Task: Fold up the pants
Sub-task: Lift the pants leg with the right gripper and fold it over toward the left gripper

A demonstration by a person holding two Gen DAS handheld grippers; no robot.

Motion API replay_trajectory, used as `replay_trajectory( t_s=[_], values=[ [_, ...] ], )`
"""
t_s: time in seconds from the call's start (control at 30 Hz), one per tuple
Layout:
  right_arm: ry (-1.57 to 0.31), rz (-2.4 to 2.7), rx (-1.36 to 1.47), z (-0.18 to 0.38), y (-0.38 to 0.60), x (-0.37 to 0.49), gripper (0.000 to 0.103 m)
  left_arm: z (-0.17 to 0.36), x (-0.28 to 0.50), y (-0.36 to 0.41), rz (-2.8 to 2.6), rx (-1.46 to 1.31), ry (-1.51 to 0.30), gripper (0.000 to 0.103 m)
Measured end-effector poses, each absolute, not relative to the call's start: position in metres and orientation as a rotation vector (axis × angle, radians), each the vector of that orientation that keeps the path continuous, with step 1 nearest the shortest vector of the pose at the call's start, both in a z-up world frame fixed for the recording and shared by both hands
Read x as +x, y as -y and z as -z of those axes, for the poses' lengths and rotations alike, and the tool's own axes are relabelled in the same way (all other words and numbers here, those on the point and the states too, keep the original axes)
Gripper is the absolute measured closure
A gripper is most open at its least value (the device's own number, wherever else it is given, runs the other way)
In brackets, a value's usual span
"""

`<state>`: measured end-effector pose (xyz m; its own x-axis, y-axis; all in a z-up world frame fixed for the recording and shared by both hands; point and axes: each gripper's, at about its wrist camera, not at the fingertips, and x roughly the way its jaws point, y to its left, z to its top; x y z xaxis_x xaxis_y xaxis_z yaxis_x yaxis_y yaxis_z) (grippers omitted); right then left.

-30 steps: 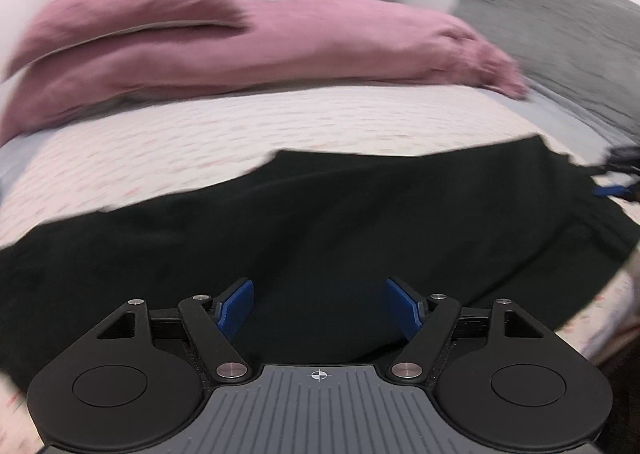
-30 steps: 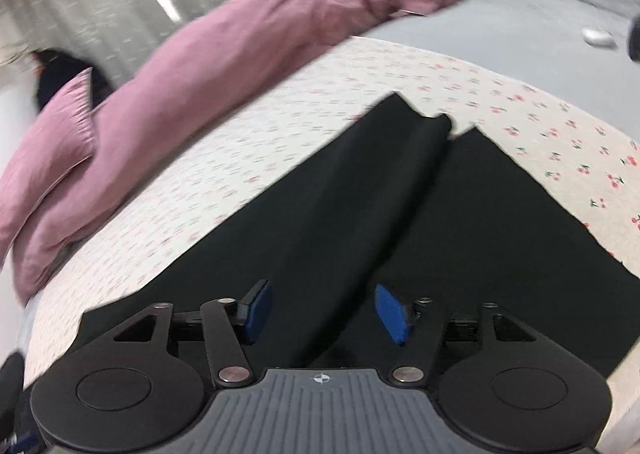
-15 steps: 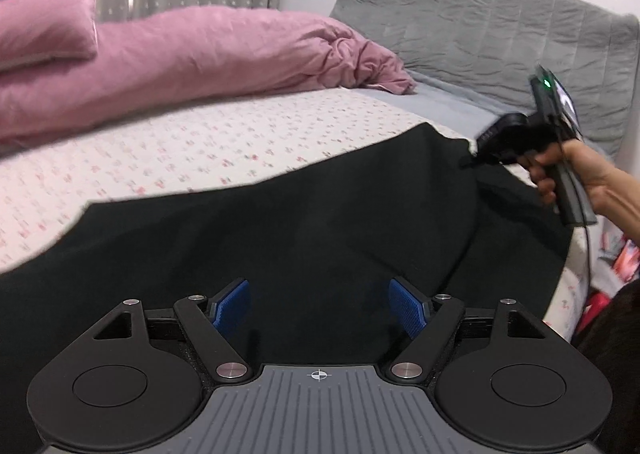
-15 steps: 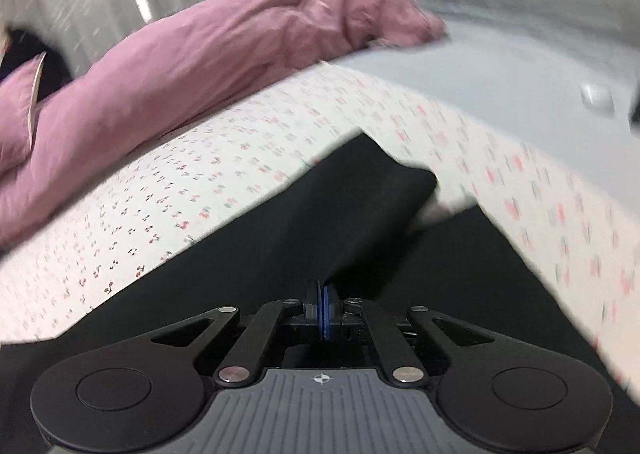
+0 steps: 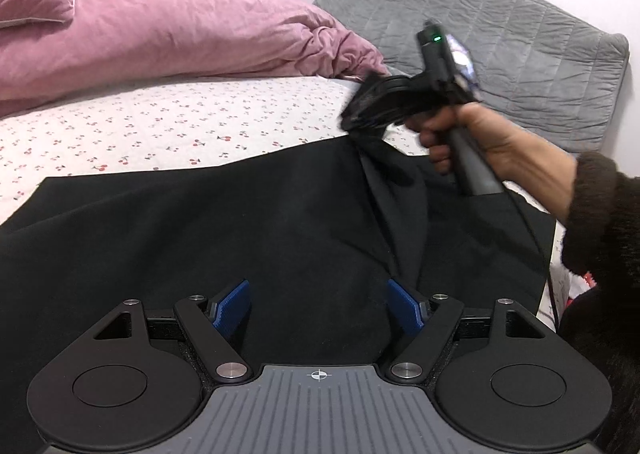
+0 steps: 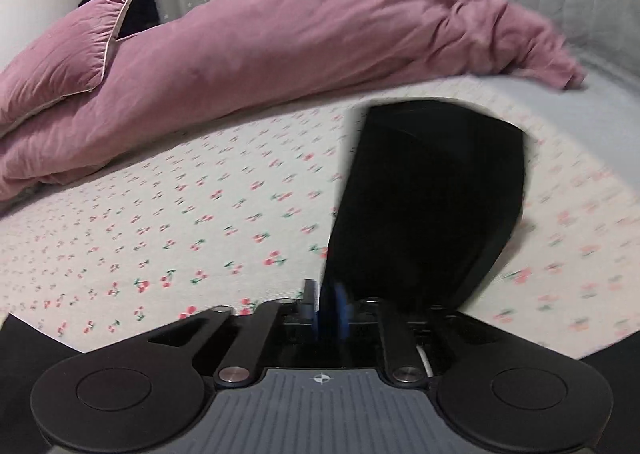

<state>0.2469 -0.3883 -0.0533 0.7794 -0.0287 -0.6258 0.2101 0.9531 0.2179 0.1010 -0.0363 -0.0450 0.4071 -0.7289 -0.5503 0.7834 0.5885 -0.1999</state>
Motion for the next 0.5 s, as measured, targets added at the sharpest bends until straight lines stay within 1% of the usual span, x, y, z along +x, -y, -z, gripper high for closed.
replay_trajectory(
  t_s=[0.03, 0.1, 0.27, 0.43, 0.47, 0.5],
  values=[
    [-0.673, 0.099, 0.31, 0.058, 0.39, 0.249, 0.073, 0.046, 0.102, 0.038, 0.955, 0.093, -0.646, 0.028],
    [-0.662, 0.059, 0.342, 0.057, 0.392, 0.248, 0.065, 0.045, 0.104, 0.041, 0.958, 0.091, -0.647, 0.029],
    [-0.576, 0.04, 0.418, 0.029, 0.414, 0.222, 0.055, 0.043, 0.105, 0.044, 0.982, 0.061, -0.634, 0.029],
    [-0.515, 0.078, 0.582, 0.028, 0.447, 0.198, 0.055, 0.042, 0.099, 0.049, 1.048, 0.054, -0.624, 0.03],
    [-0.51, 0.075, 0.625, 0.031, 0.453, 0.196, 0.056, 0.042, 0.097, 0.051, 1.061, 0.055, -0.622, 0.031],
    [-0.506, 0.067, 0.672, 0.034, 0.457, 0.196, 0.058, 0.042, 0.095, 0.052, 1.072, 0.057, -0.621, 0.034]
  ],
)
